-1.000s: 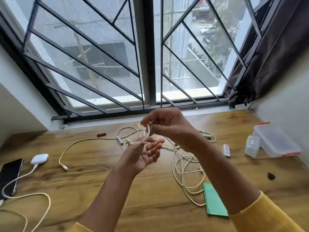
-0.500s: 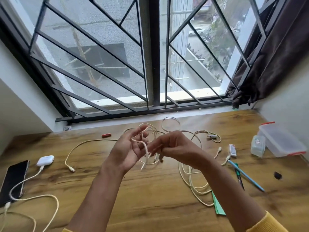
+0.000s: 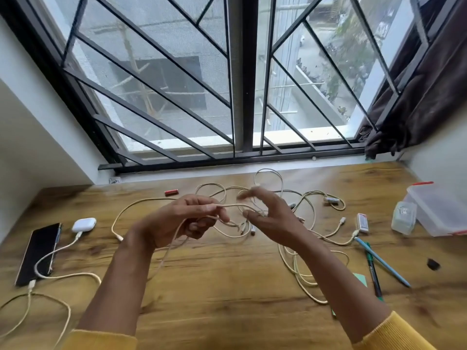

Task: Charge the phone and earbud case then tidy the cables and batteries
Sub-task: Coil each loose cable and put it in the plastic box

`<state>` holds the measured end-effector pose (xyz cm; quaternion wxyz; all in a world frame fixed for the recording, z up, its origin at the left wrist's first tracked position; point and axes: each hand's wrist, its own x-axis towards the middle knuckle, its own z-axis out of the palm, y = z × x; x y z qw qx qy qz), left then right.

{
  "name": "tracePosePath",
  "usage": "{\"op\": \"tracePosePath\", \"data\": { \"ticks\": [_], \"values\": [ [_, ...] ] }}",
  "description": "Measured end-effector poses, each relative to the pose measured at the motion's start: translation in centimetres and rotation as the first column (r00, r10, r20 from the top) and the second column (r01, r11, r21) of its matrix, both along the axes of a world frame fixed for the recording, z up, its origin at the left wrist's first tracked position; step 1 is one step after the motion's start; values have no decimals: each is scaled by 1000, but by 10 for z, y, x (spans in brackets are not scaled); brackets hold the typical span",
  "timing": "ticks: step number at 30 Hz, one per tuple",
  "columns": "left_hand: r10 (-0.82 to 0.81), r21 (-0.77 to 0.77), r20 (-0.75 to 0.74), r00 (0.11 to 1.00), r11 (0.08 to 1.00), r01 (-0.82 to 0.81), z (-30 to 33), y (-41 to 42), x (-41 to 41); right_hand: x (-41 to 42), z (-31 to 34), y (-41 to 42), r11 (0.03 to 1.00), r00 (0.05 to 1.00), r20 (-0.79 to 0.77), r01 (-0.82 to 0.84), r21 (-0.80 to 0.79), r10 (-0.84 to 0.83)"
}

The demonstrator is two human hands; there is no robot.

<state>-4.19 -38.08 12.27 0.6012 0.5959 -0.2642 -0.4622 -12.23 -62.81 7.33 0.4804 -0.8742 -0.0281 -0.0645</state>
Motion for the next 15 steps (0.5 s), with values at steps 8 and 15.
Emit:
{"op": "tracePosePath", "data": {
  "ticks": [8, 15],
  "values": [
    [189, 280, 33, 981, 941, -190, -56, 37, 0, -6, -25, -17, 983, 943, -314, -53, 174, 107],
    [236, 506, 304, 923, 781, -366, -71, 36, 5, -7, -10, -24, 826, 852, -381, -102, 554, 360]
  ]
}}
